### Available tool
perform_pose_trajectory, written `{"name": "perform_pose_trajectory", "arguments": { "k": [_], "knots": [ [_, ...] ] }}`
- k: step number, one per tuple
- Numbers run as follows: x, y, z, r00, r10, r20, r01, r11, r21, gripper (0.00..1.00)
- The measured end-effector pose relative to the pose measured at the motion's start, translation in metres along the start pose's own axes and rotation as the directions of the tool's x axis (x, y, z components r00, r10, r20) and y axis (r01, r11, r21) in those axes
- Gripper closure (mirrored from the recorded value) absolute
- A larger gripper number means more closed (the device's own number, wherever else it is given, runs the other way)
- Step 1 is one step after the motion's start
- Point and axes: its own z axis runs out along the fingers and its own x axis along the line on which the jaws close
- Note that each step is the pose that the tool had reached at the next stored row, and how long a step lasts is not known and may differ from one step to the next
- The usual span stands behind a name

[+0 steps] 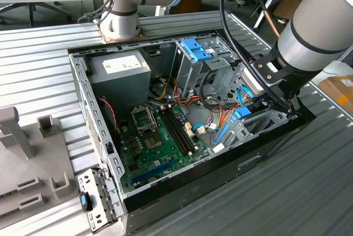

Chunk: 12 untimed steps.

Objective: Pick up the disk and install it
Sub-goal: 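Insert the second disk wire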

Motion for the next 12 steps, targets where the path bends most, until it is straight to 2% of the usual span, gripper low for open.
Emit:
{"name": "perform_pose_trajectory", "arguments": {
  "k": [8,12],
  "knots": [
    [-0.0009,-0.001,0.0009,1.0,0.0,-0.0001,0.0,1.0,-0.0001,0.84],
    [-0.0003,0.0003,0.0048,1.0,0.0,-0.0003,0.0,1.0,-0.0001,0.84]
  ]
}}
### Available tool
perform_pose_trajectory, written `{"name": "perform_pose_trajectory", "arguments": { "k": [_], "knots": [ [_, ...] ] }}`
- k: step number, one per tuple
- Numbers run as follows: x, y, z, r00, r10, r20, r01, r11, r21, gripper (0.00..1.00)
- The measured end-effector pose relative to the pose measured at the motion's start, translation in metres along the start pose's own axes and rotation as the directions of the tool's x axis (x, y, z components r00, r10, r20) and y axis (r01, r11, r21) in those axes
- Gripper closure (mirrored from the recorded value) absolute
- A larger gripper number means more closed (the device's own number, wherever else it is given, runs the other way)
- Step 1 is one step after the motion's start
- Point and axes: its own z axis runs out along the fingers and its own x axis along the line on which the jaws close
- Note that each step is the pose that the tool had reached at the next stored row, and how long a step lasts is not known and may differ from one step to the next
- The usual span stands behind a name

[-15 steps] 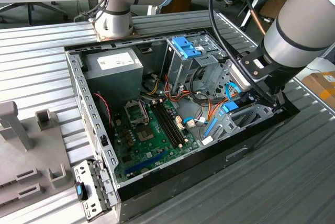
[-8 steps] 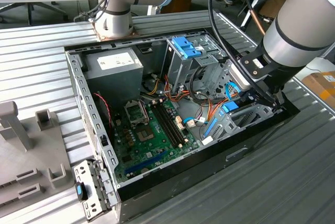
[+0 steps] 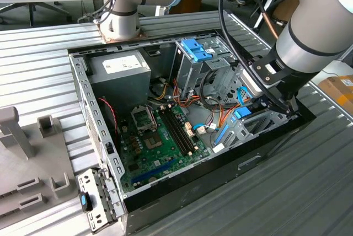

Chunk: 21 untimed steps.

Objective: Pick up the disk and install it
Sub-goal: 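Insert the second disk wire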

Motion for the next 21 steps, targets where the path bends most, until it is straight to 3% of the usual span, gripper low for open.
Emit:
{"name": "perform_pose_trajectory", "arguments": {
  "k": [21],
  "knots": [
    [0.001,0.0018,0.0054,1.0,0.0,0.001,0.0,1.0,0.0002,0.83]
  ]
}}
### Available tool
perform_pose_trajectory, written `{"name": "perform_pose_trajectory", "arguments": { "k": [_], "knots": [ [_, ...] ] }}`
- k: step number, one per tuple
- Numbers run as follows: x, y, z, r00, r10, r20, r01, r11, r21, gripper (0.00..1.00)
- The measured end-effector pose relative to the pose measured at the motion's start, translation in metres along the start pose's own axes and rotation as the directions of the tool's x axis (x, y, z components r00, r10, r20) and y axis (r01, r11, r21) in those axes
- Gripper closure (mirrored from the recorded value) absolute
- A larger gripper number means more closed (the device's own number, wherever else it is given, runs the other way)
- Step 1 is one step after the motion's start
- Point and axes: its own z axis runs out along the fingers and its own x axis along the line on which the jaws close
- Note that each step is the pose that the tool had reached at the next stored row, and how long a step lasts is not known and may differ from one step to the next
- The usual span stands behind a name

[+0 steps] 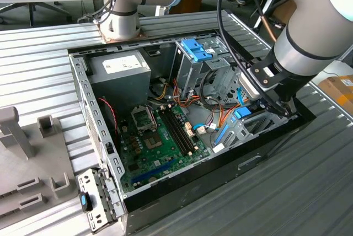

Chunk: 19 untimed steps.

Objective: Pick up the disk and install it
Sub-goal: 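Insert the second disk wire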

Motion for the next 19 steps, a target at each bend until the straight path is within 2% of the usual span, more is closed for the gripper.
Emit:
{"name": "perform_pose_trajectory", "arguments": {
  "k": [1,2,5,8,12,18,19],
  "knots": [
    [0.0,0.0,0.0001,1.0,0.0,0.0001,0.0,1.0,0.0,0.83],
    [-0.0001,-0.0001,-0.0003,1.0,0.0,-0.0007,0.0,1.0,-0.0002,0.76],
    [-0.0002,-0.0004,-0.0013,1.0,0.0,-0.0009,0.0,1.0,-0.0002,0.76],
    [-0.002,-0.004,-0.0118,1.0,0.0,-0.0007,0.0,1.0,-0.0001,0.76],
    [-0.0057,-0.0114,-0.0336,1.0,0.0,0.0004,0.0,1.0,-0.0001,0.76],
    [-0.0091,-0.0182,-0.0536,1.0,0.001,0.0018,-0.001,1.0,0.0,0.76],
    [-0.0091,-0.0182,-0.0536,1.0,0.001,0.002,-0.001,1.0,0.0,0.76]
  ]
}}
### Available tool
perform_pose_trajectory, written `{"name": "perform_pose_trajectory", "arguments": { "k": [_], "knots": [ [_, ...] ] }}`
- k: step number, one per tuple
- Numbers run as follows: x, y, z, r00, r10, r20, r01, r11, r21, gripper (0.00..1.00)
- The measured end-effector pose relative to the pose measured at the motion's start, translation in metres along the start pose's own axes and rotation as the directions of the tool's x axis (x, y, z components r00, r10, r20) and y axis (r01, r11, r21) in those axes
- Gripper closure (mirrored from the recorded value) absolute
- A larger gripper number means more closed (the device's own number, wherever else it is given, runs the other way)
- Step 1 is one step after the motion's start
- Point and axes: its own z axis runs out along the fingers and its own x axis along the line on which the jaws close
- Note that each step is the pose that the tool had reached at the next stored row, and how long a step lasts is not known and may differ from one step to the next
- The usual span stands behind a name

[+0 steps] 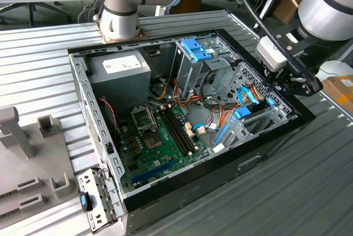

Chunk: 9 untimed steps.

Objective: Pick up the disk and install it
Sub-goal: 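Insert the second disk wire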

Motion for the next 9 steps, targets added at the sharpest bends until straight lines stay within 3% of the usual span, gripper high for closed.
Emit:
{"name": "perform_pose_trajectory", "arguments": {
  "k": [9],
  "knots": [
    [-0.0004,-0.0007,-0.0021,1.0,0.0,-0.0003,0.0,1.0,-0.0001,0.76]
  ]
}}
